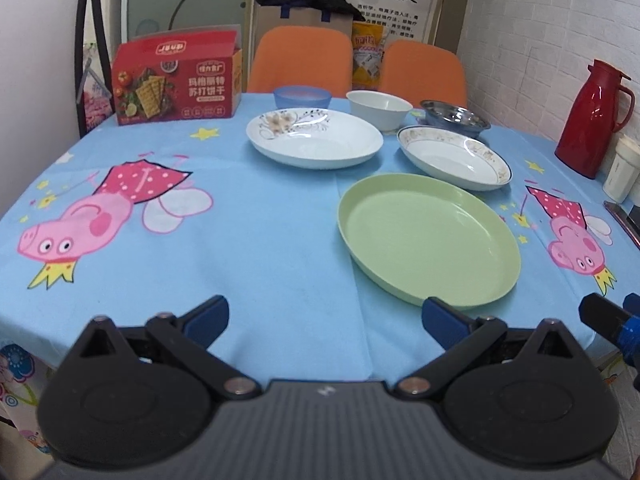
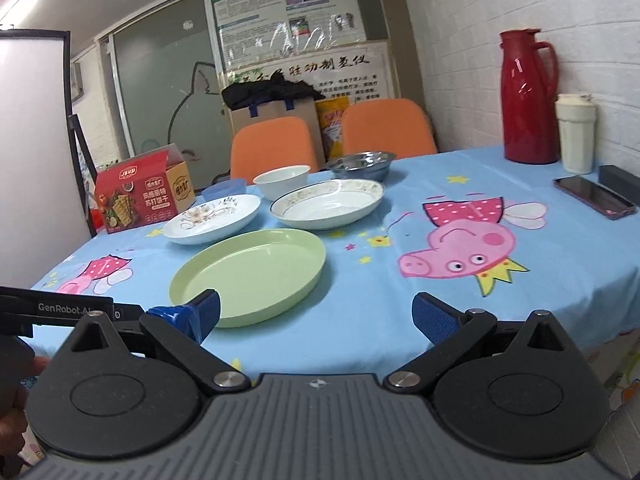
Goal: Organize plates and bowls
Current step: 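Move the left tool toward the rim of the light green plate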
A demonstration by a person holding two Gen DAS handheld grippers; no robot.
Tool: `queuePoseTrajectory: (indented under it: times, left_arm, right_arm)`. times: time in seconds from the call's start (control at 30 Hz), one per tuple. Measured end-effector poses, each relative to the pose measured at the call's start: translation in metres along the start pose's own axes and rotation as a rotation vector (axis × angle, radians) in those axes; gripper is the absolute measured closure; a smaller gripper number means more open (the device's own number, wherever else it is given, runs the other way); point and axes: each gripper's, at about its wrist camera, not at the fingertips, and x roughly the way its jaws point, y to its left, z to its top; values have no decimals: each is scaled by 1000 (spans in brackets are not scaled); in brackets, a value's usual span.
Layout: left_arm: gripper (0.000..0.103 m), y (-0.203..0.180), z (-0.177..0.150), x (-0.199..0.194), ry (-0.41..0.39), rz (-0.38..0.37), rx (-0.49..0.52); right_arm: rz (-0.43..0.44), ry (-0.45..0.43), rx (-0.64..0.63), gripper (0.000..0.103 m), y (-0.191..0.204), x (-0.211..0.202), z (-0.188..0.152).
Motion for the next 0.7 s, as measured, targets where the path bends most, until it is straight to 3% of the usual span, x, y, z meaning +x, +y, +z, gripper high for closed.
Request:
queuePoseTrajectory:
  times: [0.17, 0.37, 0.7]
  left_arm:
    - [1, 5, 29, 23, 25, -36, 13]
    - [1, 10, 59, 69, 115, -104, 6]
    - [2, 0, 77, 113, 190, -188, 22]
  right_arm:
    - [25, 44, -22, 15, 4, 31, 18]
    - [13, 129, -77, 14, 7, 72, 27]
    - [28, 239, -77, 15, 8, 125, 31]
